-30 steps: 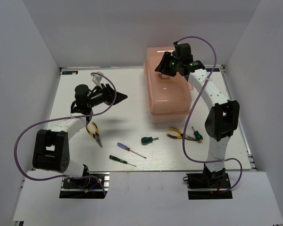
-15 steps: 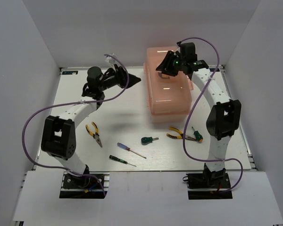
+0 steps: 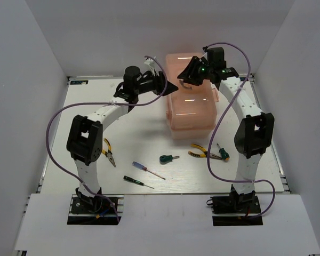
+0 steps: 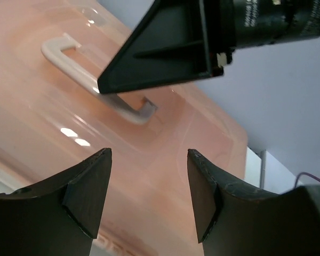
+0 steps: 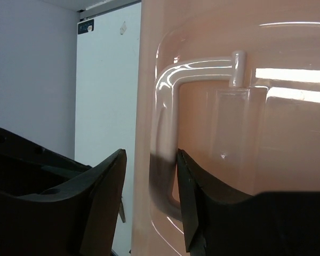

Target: Sort the tools into containers

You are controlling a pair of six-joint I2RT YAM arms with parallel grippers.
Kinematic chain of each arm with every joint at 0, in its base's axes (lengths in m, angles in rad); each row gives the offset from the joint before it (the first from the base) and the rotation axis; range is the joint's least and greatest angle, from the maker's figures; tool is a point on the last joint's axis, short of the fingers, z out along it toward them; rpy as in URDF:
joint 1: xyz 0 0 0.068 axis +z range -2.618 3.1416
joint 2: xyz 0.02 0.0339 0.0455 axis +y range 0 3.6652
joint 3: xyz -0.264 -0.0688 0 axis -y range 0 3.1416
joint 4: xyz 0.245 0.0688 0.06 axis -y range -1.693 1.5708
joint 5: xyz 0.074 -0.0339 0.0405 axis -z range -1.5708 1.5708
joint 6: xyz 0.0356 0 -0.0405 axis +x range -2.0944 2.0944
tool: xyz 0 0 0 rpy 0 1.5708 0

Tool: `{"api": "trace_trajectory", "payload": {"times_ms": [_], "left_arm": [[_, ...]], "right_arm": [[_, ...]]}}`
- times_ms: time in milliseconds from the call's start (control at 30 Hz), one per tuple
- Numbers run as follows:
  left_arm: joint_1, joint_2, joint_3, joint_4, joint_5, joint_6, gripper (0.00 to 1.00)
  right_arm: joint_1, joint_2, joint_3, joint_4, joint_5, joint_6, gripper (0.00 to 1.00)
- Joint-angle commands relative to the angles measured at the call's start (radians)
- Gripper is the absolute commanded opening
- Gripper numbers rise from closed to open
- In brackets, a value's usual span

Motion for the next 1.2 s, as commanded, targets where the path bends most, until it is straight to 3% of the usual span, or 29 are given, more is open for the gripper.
{"api": "trace_trajectory", "payload": {"times_ms": [0, 400, 1167], "left_arm": [[-0.026, 0.015, 0.094, -0.093, -0.059, 0.059, 0.69], [-0.069, 0.073, 0.200, -0.231, -0.205, 0.128, 0.69], [-0.115, 0.153, 0.338, -0.337, -0.257, 0.146, 0.70]], "right_arm": [[0.004, -0.031, 0.015, 0.050, -0.077, 0.036, 0.49], [-0.002, -0.022, 0.012, 0.060, -0.097, 0.055, 0.47], [-0.002, -0.026, 0.006, 0.068, -0.112, 0.062, 0.47]]}}
